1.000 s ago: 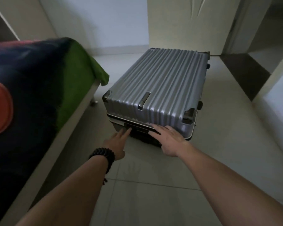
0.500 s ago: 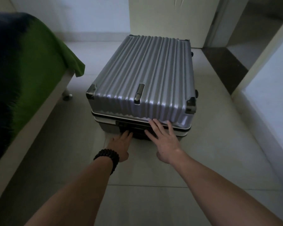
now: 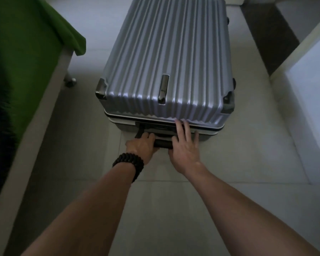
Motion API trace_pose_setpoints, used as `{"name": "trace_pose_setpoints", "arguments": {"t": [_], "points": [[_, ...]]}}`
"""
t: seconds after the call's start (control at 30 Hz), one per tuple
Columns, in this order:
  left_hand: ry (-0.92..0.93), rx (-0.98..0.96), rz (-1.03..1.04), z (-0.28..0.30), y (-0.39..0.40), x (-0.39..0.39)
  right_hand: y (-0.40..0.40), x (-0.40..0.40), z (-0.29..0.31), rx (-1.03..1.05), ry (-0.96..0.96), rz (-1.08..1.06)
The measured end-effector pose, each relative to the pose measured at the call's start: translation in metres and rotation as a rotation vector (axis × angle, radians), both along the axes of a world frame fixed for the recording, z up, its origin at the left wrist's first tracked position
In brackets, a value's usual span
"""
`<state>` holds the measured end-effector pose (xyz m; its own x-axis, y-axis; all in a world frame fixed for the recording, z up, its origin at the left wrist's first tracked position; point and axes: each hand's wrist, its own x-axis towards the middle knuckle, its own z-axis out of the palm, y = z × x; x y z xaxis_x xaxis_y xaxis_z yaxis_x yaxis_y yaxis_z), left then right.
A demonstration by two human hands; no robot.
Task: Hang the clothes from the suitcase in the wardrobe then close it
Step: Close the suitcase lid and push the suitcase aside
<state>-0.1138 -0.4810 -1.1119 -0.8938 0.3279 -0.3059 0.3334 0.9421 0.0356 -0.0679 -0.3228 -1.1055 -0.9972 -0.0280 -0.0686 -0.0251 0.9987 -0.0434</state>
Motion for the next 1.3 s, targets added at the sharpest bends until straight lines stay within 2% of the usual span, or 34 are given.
{"name": "trace_pose_setpoints", "arguments": {"t": [0.13,0.27,0.3,0.47,0.57,0.73,0.87,0.97,1.3], "points": [[-0.148,-0.137,-0.156,0.092,0.005,0.052,0.017,0.053,0.07,0.015,-0.123,0.108],[-0.212,-0.147,-0.179,0.213,0.011,0.101,0.026,0.094,0.189,0.033,-0.253,0.168],[-0.212,-0.144,-0.188,0.24,0.011,0.104,0.028,0.095,0.215,0.028,-0.262,0.181],[-0.096,-0.093,-0.211,0.447,0.005,0.09,0.034,0.076,0.422,-0.031,-0.261,0.187],[-0.014,-0.052,-0.142,0.523,-0.005,0.075,0.024,0.058,0.499,-0.078,-0.239,0.137],[0.058,0.003,-0.021,0.562,-0.014,0.023,0.019,0.005,0.549,-0.126,-0.308,0.058],[-0.069,-0.103,0.068,0.546,-0.031,0.025,0.014,0.017,0.531,0.005,-0.435,-0.05],[-0.086,-0.057,0.154,0.528,-0.047,0.039,0.001,0.03,0.515,0.017,-0.446,-0.052],[-0.209,-0.031,0.113,0.54,-0.07,-0.03,-0.019,-0.044,0.52,0.039,-0.545,-0.122]]}}
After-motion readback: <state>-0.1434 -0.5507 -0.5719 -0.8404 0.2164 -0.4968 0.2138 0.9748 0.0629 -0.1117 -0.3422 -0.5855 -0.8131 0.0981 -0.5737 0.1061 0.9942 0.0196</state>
